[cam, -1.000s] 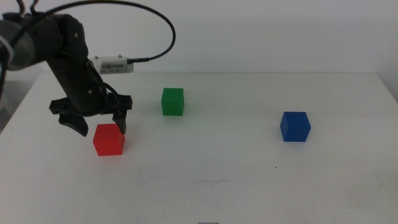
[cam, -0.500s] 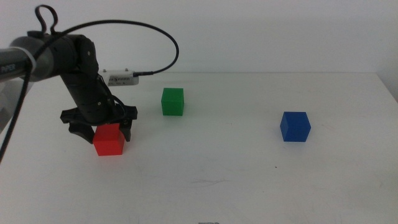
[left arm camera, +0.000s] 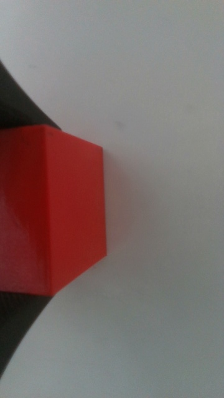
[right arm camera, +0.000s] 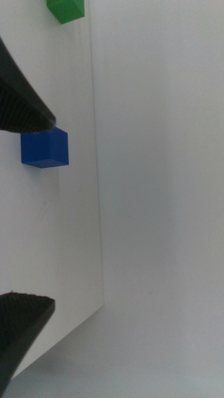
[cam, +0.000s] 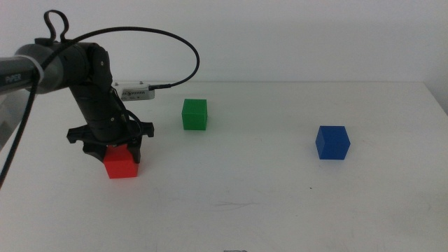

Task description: Stack red cubes first, then green, then blue cubes in a specific spot.

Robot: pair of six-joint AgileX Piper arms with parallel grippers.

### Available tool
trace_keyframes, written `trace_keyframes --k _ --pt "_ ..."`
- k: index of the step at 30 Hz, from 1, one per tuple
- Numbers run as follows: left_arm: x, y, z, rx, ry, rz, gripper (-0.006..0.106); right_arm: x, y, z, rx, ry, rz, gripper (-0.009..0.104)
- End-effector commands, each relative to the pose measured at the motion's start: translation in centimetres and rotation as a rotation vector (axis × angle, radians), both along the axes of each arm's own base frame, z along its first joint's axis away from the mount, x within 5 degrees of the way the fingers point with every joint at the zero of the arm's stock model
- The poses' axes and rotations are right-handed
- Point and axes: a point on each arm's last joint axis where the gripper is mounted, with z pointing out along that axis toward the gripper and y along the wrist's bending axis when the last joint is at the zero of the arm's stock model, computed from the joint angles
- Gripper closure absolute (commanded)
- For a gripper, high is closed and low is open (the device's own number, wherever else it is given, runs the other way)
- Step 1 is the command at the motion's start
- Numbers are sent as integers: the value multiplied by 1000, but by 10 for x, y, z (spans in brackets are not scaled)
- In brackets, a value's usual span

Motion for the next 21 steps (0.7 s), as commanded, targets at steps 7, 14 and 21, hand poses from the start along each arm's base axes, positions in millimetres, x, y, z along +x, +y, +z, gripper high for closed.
trace_keyframes --k 7,14,21 --pt "-33 -43 81 22 -120 24 102 0 -1 12 -20 -77 -17 29" --pt "-66 -108 89 -50 -71 56 102 0 -1 12 -20 -77 -17 29" --pt "-79 -163 75 -85 -69 21 102 0 -1 12 -20 -77 -17 29"
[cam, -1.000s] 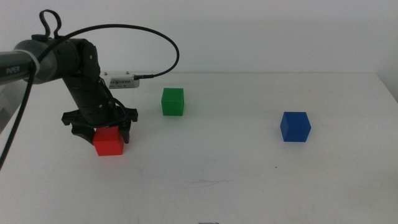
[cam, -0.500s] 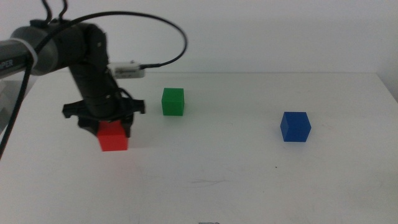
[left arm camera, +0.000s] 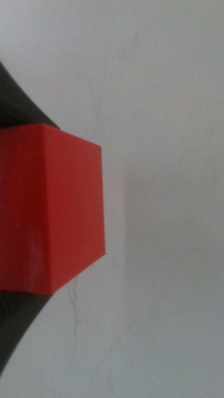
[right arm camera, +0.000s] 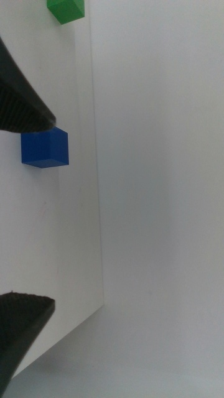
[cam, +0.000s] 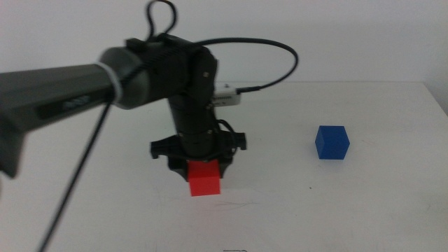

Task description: Stack red cubes first, then green, then blue cubes in a specific spot.

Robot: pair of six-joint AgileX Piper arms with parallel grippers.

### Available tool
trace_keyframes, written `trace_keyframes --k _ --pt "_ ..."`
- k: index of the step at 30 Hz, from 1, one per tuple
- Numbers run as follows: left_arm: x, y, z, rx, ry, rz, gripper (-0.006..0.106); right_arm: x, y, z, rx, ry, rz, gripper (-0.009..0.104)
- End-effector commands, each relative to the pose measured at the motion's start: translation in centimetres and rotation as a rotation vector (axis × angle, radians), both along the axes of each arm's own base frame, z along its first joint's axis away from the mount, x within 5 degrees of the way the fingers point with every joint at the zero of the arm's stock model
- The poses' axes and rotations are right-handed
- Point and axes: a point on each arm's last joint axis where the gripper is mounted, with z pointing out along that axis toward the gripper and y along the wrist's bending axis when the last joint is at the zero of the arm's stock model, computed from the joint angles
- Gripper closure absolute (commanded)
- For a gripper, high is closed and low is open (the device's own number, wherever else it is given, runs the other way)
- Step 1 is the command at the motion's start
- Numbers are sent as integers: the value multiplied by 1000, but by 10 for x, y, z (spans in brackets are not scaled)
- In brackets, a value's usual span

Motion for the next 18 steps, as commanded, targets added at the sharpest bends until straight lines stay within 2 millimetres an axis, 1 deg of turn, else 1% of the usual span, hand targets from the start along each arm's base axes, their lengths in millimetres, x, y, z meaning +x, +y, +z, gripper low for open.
trace_keyframes --k 1,5,9,12,18 --pt "0 -14 24 -53 -57 -1 102 0 -1 12 -20 -78 -17 29" --pt "5 -33 24 -22 -16 -35 102 0 -1 12 -20 -78 -17 29" --pt "15 -52 15 -20 -10 -56 102 0 -1 12 -20 -78 -17 29" --pt "17 -56 11 -23 -17 -67 102 0 -1 12 -20 -78 -17 29" --pt "19 -57 9 -32 -29 -70 102 0 -1 12 -20 -78 -17 29"
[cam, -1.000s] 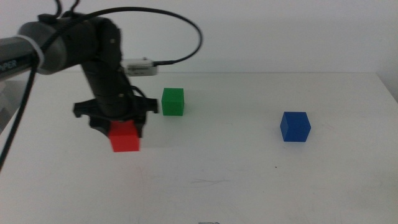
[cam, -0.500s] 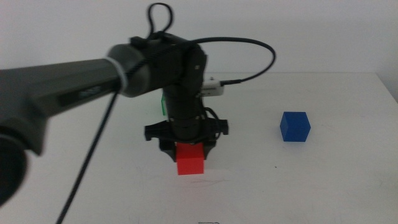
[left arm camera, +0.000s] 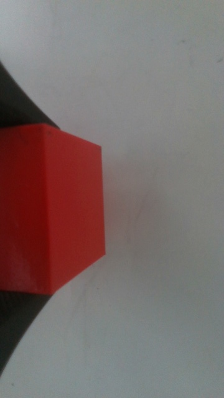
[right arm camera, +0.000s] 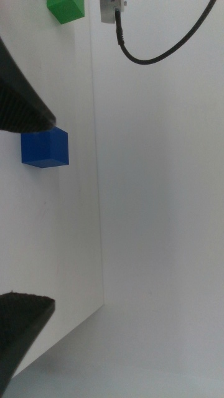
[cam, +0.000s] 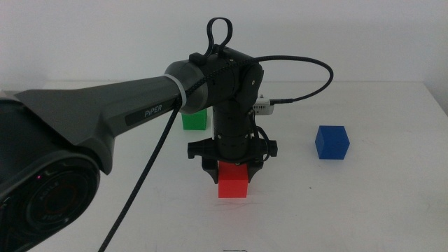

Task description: Stack red cubes first, then green, then blue cubes in a specific spot.

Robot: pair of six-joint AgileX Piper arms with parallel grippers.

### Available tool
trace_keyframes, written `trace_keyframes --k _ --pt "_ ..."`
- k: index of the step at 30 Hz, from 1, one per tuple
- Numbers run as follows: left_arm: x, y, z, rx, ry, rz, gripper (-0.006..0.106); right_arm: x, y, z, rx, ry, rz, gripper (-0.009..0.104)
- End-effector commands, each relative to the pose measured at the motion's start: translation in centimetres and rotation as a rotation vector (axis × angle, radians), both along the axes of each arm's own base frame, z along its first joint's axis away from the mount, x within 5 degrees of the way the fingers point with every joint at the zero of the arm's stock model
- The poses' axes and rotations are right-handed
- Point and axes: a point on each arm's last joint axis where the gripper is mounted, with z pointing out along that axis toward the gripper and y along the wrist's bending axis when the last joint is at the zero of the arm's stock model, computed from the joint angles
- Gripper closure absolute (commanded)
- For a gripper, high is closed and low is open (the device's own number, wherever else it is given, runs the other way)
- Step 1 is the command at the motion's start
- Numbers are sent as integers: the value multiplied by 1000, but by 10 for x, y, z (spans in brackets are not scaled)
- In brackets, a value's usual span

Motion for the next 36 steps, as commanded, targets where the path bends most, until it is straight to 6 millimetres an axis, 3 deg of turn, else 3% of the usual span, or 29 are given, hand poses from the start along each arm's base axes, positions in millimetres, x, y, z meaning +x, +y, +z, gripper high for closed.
trace_keyframes --k 1,19,20,21,28,29,36 --pt "-1 -2 34 -71 -81 3 102 0 -1 12 -20 -78 -17 29" --pt "4 -6 9 -52 -43 -20 102 0 -1 12 -20 -78 -17 29" --pt "4 -5 9 -36 -38 -23 69 0 -1 12 -20 -78 -17 29" --pt "4 -5 10 -36 -40 -31 56 0 -1 12 -20 -78 -17 29" --pt "4 -4 10 -26 -40 -45 11 0 -1 12 -20 -78 -17 29" --pt "4 -4 9 -23 -39 -45 6 0 -1 12 -20 -78 -17 29" --pt "1 -1 11 -4 -17 -47 7 0 -1 12 -20 -78 -17 29"
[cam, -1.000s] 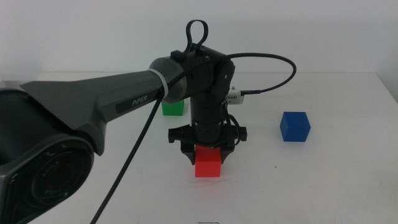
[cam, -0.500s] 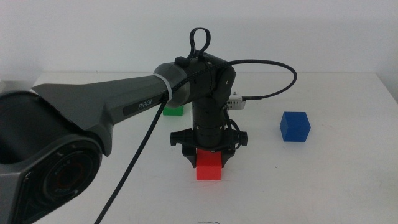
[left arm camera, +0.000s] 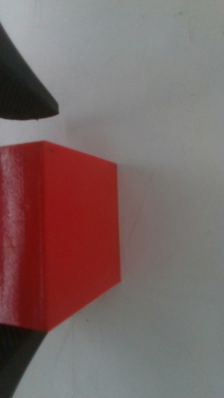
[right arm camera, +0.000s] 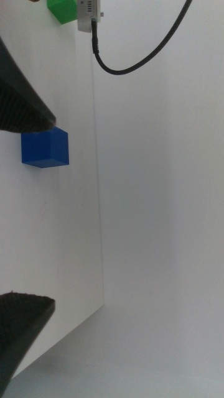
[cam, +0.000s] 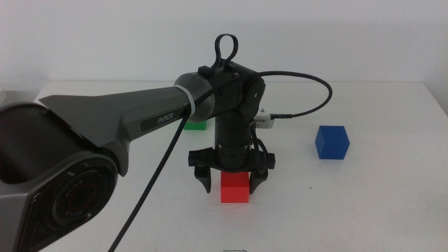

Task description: Stack red cubes first, then green, then blue cubes in a specific spot.

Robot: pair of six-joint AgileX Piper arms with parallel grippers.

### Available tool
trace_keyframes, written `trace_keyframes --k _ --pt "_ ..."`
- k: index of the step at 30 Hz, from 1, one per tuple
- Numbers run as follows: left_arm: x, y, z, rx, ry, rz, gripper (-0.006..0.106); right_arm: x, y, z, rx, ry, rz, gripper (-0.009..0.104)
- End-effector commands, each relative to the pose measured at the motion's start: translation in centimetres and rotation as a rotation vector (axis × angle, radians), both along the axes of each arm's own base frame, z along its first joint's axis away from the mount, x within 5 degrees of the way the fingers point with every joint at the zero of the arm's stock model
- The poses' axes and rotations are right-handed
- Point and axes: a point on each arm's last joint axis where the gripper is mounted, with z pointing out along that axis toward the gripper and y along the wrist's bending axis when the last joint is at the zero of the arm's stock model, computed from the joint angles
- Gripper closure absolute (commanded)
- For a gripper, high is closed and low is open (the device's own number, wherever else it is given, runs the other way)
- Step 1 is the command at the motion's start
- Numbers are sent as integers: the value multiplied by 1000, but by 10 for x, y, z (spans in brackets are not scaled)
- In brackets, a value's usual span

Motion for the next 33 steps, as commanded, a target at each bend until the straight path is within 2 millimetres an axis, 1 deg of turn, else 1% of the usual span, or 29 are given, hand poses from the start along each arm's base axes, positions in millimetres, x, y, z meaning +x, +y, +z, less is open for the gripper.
trace_keyframes --k 1,5,12,15,18,21,23,27,31,33 --pt "-3 1 38 -49 -63 -5 7 0 -1 12 -20 -78 -17 29" --pt "-4 3 55 -78 -106 -5 7 0 -1 12 -20 -78 -17 29" --pt "-7 7 74 -101 -141 -3 7 0 -1 12 -20 -78 -17 29" --pt "-8 8 87 -104 -153 -5 7 0 -1 12 -20 -78 -17 29" --pt "-6 10 109 -92 -181 -13 7 0 -1 12 -20 -78 -17 29" --pt "-1 10 132 -115 -268 -63 7 0 -1 12 -20 -78 -17 29" --pt "3 13 145 -128 -317 -66 7 0 -1 12 -20 -78 -17 29" --pt "16 28 159 -146 -362 -32 7 0 -1 12 -20 -78 -17 29" --pt "35 54 159 -130 -384 -8 7 0 -1 12 -20 -78 -17 29" --pt "46 65 160 -131 -425 -33 7 0 -1 12 -20 -78 -17 29"
